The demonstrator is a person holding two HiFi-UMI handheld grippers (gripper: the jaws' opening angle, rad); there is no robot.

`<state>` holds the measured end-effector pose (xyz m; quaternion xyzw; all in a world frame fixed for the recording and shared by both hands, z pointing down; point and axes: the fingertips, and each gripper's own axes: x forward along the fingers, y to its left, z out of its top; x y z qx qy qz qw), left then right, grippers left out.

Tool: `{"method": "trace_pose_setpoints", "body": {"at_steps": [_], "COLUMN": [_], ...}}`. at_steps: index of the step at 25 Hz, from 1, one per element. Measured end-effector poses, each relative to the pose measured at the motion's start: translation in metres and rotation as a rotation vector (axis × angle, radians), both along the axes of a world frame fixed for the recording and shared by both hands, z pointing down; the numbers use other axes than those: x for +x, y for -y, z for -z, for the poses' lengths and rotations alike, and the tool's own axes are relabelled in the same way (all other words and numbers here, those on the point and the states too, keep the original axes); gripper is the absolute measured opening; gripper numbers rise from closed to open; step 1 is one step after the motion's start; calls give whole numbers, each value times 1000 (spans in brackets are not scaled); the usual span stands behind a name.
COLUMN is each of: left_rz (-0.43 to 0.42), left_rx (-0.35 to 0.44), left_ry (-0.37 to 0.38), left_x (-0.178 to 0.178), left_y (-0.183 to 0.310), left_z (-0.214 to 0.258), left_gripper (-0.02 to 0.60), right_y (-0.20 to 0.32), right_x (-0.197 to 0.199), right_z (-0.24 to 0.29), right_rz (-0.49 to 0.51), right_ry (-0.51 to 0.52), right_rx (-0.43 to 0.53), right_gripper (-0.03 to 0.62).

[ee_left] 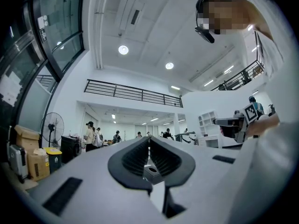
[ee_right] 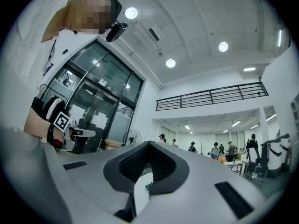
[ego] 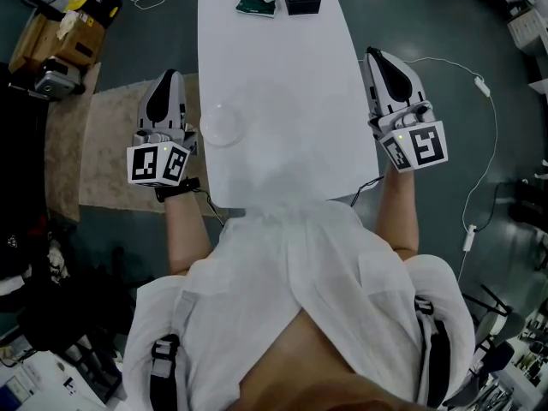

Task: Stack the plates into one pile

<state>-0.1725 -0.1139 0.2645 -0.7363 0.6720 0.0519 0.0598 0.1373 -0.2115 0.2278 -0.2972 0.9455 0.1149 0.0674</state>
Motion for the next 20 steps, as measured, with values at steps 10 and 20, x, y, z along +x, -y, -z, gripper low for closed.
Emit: {"method": "trace_pose_setpoints", "body": {"at_steps": [10, 20], "left_rz": [-3, -3], "left_rx": [-3, -6], "left_ry": [4, 9], "left_x": [2, 2], "left_y": [5, 9], "left_z": [0, 3], "left_gripper": [20, 20], "right_y": [4, 8], "right_x": [1, -1], "right_z": [-1, 2], "right_rz": [1, 7], "right_ry": [4, 3], "right_rx": [5, 8], "right_gripper": [26, 26]}}
